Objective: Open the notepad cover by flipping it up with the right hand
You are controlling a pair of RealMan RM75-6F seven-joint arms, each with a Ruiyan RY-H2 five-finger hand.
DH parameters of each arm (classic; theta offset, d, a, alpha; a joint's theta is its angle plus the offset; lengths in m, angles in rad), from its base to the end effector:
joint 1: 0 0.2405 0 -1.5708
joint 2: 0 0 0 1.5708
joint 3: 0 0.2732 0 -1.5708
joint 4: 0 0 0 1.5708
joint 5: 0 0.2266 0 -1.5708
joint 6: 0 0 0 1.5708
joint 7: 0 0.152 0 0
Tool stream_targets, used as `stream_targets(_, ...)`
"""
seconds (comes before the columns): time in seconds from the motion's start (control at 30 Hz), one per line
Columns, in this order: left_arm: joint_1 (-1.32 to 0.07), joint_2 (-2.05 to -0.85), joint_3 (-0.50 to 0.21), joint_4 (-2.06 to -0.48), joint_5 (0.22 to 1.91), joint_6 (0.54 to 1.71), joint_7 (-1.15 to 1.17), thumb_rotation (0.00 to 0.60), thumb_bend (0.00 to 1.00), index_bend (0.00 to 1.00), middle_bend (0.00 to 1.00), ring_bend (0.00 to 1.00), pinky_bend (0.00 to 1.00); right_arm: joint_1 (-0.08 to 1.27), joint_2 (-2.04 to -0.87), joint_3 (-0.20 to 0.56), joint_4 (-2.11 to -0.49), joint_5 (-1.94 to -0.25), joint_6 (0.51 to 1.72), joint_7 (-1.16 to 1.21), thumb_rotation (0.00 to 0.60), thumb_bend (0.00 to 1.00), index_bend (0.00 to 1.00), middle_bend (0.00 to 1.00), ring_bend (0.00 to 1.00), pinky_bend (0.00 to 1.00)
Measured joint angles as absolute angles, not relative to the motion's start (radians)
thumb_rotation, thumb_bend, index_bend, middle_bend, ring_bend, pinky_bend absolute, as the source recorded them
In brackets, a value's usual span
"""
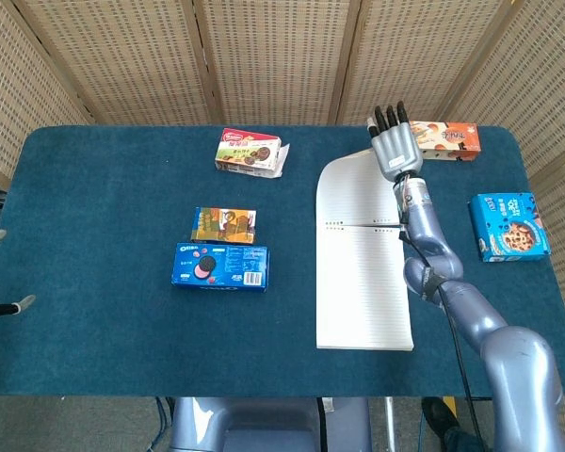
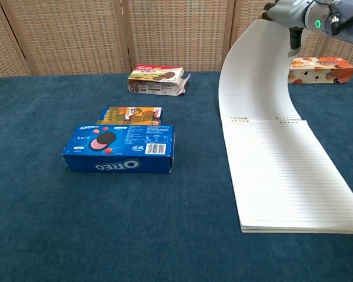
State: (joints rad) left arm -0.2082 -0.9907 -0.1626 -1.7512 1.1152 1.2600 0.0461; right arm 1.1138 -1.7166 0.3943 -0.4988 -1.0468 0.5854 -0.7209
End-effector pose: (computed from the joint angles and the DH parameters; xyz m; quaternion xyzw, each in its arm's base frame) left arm -0.3358 0.2484 0.1841 -0.5264 -0.4715 -0.3381 0.6215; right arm -0.1517 -0.5756 0.0598 0.7277 -0.1164 0.1536 0.6583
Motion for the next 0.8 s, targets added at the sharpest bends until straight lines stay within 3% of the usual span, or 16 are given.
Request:
stream_targets(0.17,-0.212,-0.994,-0.160,-1.749,1.123,1.258,0.046,0.600,0.00,0.00,0.00,0.00,0.00,1.106,-1.726,0.393,-0.490,-1.071,0.662,-0.610,0.600,0.00,0.00,0.00,0.00,0.00)
stream_targets(0.33,-0.206,-0.992,-0.156,-1.753,1.151,1.270,0.029,0.600,0.00,0.00,0.00,0.00,0.00,1.047,-1.673,0.384,-0.613,-1.113,0.812,-0.514,0.600,0.00,0.00,0.00,0.00,0.00)
stream_targets(0.57,-0.183,-0.972,-0.137,-1.768,1.254,1.312,-0.037,0.600,0.00,0.00,0.00,0.00,0.00,0.869,-1.489,0.363,-1.023,-1.188,1.073,-0.404,0.600,0.00,0.00,0.00,0.00,0.00)
stream_targets(0.8,-0.145,-0.949,-0.108,-1.784,1.350,1.377,-0.094,0.600,0.00,0.00,0.00,0.00,0.00,0.632,-1.305,0.328,-1.333,-1.254,1.342,-0.277,0.600,0.00,0.00,0.00,0.00,0.00)
